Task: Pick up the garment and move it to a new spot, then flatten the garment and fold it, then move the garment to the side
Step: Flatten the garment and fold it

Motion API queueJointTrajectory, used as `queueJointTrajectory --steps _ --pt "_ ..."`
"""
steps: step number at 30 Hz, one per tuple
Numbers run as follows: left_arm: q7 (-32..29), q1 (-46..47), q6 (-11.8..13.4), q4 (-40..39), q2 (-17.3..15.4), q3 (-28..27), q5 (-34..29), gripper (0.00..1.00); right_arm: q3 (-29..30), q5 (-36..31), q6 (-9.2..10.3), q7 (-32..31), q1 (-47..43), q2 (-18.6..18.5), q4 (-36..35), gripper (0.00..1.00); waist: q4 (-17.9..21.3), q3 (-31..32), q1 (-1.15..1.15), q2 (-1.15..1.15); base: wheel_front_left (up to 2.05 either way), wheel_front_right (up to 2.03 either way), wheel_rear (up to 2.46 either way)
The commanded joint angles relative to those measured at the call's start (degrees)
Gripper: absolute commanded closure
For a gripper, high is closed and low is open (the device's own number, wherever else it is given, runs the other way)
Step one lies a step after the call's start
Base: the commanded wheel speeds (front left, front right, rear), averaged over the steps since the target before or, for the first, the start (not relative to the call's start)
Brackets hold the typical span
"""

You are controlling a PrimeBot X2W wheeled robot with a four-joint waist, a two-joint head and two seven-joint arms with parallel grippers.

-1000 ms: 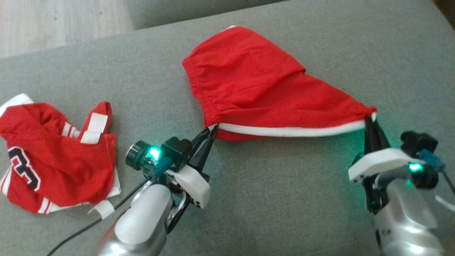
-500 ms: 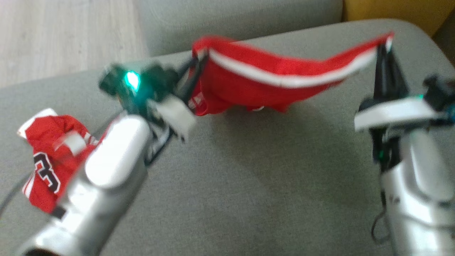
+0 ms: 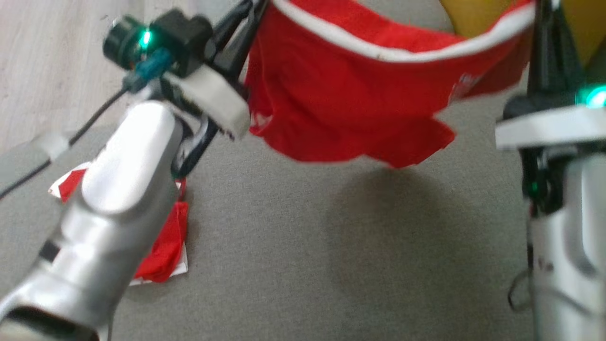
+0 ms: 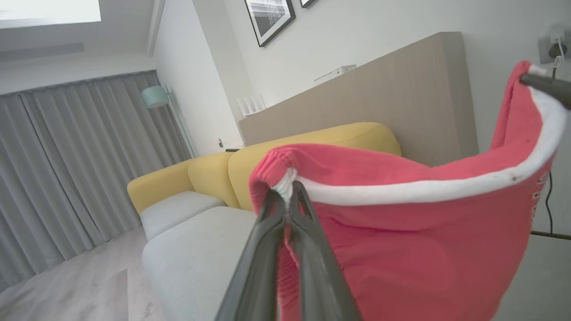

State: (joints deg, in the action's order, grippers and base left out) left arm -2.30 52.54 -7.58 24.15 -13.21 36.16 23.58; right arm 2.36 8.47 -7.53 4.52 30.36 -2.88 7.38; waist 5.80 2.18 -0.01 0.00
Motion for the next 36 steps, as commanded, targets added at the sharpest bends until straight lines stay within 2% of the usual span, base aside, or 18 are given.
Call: queueJointTrajectory --steps 1,9,12,15,17,18,20,23,27,32,36 --pt "-0.35 -0.21 0.21 -3.04 -2.72 -2.22 1.17 1.00 -0.59 -0.34 0.04 -1.19 -1.47 0.01 -3.24 1.00 -0.09 0.12 0.01 0.00 0.00 0.00 0.00" --pt "-5.07 -12.77 2.39 -15.52 -5.37 -1.66 5.50 1.00 1.50 0.34 0.04 -6.96 -11.22 0.01 -11.25 1.00 -0.86 -1.93 0.01 0.00 0.00 0.00 0.00" --pt "-6.99 -11.87 2.72 -18.08 -6.72 -1.66 4.95 1.00 1.36 -0.79 0.04 -8.93 -9.66 0.01 -12.33 1.00 -0.69 -4.68 0.01 0.00 0.00 0.00 0.00" --pt "-8.23 -7.75 2.47 -17.37 -6.85 -2.57 5.20 1.00 1.08 -0.82 0.04 -10.29 -4.31 0.01 -10.70 1.00 -0.32 -8.11 0.01 0.00 0.00 0.00 0.00" --pt "-8.92 -3.50 2.05 -14.67 -6.53 -3.25 5.60 1.00 1.12 -0.25 0.04 -10.86 1.04 0.01 -7.52 1.00 0.08 -10.78 0.01 0.00 0.00 0.00 0.00" --pt "-8.81 1.74 1.55 -10.79 -6.36 -3.62 5.18 1.00 0.52 -0.94 0.04 -10.42 7.61 0.01 -2.92 1.00 0.64 -13.36 0.01 0.00 0.00 0.00 0.00" --pt "-7.68 7.26 1.13 -6.13 -5.67 -4.06 4.97 1.00 0.04 -1.61 0.04 -9.10 14.71 0.01 2.92 1.00 1.03 -15.65 0.01 0.00 0.00 0.00 0.00" --pt "-4.06 15.73 0.80 0.90 -4.48 -4.86 3.93 1.00 0.43 -1.39 0.04 -5.55 25.38 0.01 12.20 1.00 1.40 -18.58 0.01 0.00 0.00 0.00 0.00" --pt "2.71 24.40 0.63 8.91 -2.22 -6.09 3.10 1.00 0.89 -5.31 0.04 1.89 36.66 -0.06 22.46 1.00 1.82 -21.21 0.01 0.00 0.00 0.00 0.00" --pt "9.79 26.18 0.21 15.87 1.10 -3.62 4.17 1.00 0.70 -8.91 0.04 6.34 40.09 -0.59 34.51 1.00 1.49 -22.11 0.01 0.00 0.00 0.00 0.00" --pt "11.12 21.07 0.12 17.22 2.60 4.48 8.38 1.00 -1.74 -8.82 0.04 5.00 37.29 -2.05 43.81 1.00 0.93 -22.10 0.01 0.00 0.00 0.00 0.00"
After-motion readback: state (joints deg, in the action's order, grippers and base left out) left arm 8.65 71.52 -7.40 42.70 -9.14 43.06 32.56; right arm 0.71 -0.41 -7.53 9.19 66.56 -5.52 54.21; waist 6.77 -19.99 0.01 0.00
